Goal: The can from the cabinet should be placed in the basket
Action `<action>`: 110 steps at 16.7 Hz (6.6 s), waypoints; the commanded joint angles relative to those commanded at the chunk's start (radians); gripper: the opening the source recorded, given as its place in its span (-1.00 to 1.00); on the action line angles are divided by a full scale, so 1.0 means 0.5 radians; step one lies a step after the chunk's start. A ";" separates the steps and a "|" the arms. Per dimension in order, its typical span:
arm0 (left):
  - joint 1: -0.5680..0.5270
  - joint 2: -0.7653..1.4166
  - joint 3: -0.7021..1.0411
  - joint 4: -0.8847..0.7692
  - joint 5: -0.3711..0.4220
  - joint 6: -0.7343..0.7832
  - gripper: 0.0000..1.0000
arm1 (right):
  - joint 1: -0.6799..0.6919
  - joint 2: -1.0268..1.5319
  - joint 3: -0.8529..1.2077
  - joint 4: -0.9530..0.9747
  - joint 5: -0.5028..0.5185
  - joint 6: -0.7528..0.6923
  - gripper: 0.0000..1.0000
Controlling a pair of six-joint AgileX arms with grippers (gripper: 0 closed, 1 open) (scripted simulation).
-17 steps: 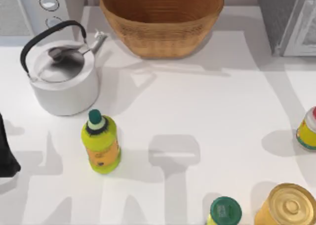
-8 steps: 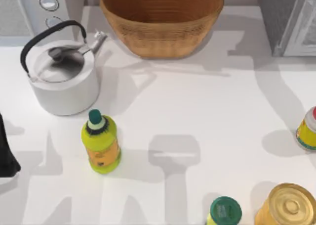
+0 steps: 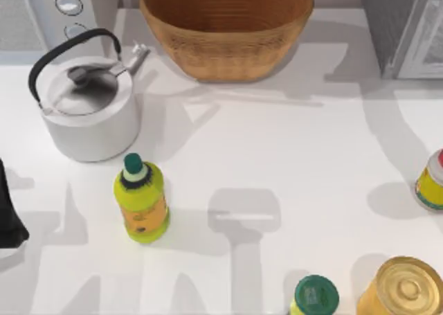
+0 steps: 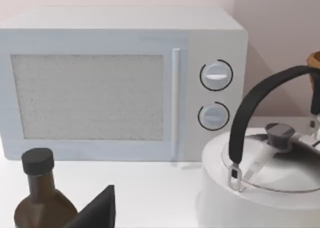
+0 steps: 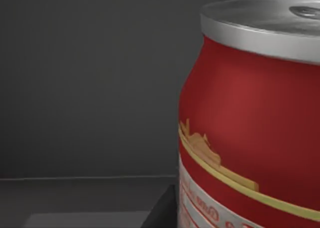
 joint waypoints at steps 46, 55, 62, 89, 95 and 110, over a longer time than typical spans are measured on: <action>0.000 0.000 0.000 0.000 0.000 0.000 1.00 | -0.215 -0.927 -2.659 1.675 -0.263 -0.013 -1.00; 0.000 0.000 0.000 0.000 0.000 0.000 1.00 | 0.301 1.066 -1.102 2.029 0.284 -0.002 -1.00; 0.000 0.000 0.000 0.000 0.000 0.000 1.00 | 0.531 1.928 -0.419 2.198 0.522 0.003 -1.00; 0.000 0.000 0.000 0.000 0.000 0.000 1.00 | 0.498 2.178 -0.115 2.148 0.491 0.000 0.21; 0.000 0.000 0.000 0.000 0.000 0.000 1.00 | 0.498 2.178 -0.115 2.148 0.491 0.000 1.00; 0.000 0.000 0.000 0.000 0.000 0.000 1.00 | 0.498 2.178 -0.115 2.148 0.491 0.000 1.00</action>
